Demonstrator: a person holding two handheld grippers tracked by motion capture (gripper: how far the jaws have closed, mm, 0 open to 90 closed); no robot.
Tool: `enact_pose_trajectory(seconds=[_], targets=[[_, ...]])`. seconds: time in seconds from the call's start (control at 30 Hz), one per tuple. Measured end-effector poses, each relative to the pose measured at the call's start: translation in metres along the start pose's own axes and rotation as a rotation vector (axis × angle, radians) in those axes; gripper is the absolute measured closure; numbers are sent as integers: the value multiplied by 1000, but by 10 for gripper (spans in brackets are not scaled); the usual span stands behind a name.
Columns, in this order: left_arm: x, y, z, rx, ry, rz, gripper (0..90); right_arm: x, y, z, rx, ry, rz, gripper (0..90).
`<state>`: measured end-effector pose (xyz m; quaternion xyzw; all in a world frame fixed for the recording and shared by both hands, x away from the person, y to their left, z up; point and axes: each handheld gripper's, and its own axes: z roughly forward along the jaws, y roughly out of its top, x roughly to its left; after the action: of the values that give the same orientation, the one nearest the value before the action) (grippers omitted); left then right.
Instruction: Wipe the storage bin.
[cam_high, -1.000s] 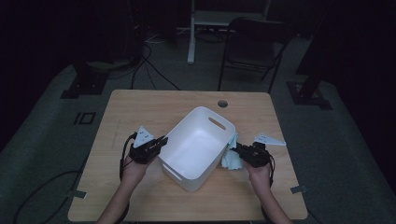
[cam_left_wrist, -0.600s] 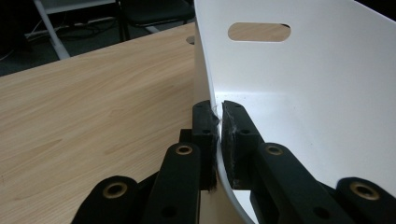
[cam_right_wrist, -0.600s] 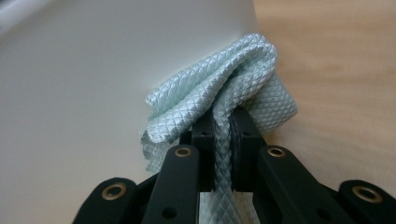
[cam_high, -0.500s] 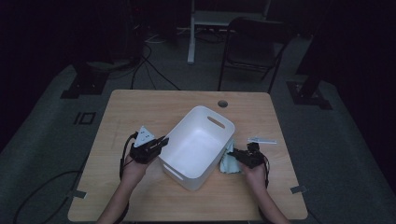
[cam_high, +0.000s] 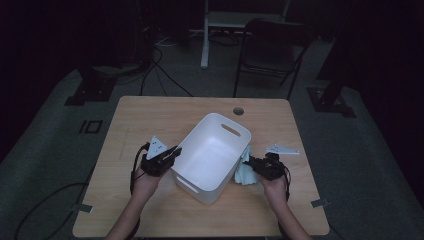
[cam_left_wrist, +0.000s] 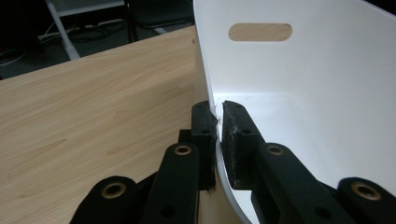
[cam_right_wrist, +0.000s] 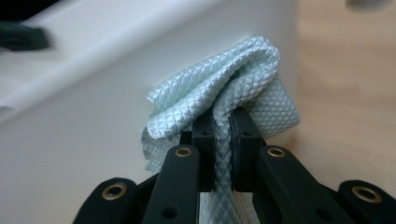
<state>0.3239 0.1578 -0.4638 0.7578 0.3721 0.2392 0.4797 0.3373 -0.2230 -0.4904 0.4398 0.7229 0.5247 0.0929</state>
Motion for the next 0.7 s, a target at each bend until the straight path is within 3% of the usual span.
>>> enact_pose_trajectory(seconds=[0.1,0.2,0.3,0.47,0.7], targets=[[0,0,0,4,-5,11,831,13,6,-8,-37,5,-30,829],[0,0,0,3,-8,14,830,11,5,-6,-46,1,-26,829],[0,0,0,-1,-11,12,827,6,1,-1,-24,-17,-21,828],[-1,0,0,0,-10,15,827,-5,-8,10,22,-29,28,829],[-2,0,0,-3,-12,11,825,-26,-24,33,111,-89,67,830]])
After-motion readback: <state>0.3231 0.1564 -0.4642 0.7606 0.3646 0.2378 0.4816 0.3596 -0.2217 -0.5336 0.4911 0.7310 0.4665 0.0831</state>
